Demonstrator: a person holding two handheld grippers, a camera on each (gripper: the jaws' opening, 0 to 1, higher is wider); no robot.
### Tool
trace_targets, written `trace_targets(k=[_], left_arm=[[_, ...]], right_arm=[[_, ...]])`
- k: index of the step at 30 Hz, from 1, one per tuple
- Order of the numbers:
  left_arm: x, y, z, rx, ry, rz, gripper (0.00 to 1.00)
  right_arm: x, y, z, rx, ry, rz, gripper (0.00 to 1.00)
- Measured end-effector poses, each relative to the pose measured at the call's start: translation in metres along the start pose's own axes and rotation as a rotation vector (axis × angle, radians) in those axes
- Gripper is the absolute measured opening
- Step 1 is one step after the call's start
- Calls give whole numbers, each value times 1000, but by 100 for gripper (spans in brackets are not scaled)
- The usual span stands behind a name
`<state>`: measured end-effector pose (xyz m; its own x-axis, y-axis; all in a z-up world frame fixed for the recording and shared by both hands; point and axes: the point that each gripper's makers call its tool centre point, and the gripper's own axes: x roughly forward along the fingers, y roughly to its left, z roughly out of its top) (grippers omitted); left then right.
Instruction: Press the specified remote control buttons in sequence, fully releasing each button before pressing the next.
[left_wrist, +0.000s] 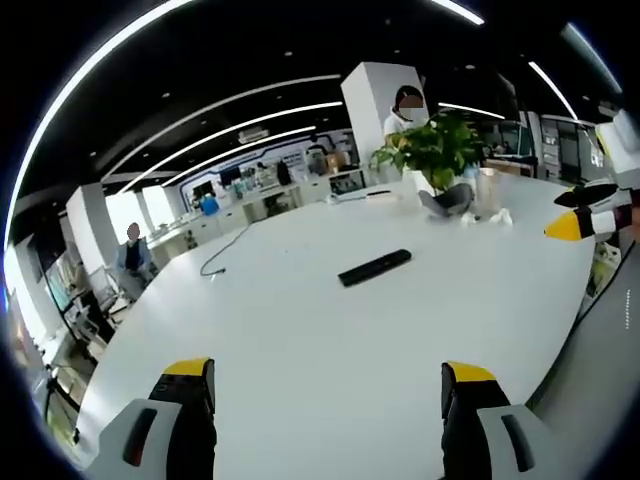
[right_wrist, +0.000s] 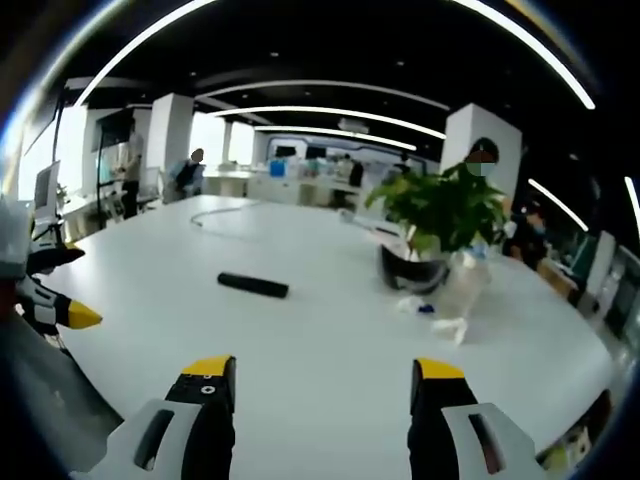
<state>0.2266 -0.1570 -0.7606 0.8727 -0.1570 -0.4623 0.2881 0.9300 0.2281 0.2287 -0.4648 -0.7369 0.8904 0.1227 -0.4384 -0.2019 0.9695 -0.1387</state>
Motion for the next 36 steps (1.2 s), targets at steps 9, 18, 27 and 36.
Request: trace_targets(k=[9, 18, 27, 36], left_arm=[[0, 1, 0, -11, 0, -2, 97], [-2, 3, 4, -18, -18, 3, 98], [-1, 0, 3, 1, -15, 1, 98], [-2, -1, 5, -21, -22, -23, 98]], right_arm=[[0, -4, 0, 12, 0, -17, 69], [1, 2, 1, 7, -3, 10, 70], [0, 0, 1, 13, -7, 4, 69], [-2, -1, 5, 19, -29, -1, 69]])
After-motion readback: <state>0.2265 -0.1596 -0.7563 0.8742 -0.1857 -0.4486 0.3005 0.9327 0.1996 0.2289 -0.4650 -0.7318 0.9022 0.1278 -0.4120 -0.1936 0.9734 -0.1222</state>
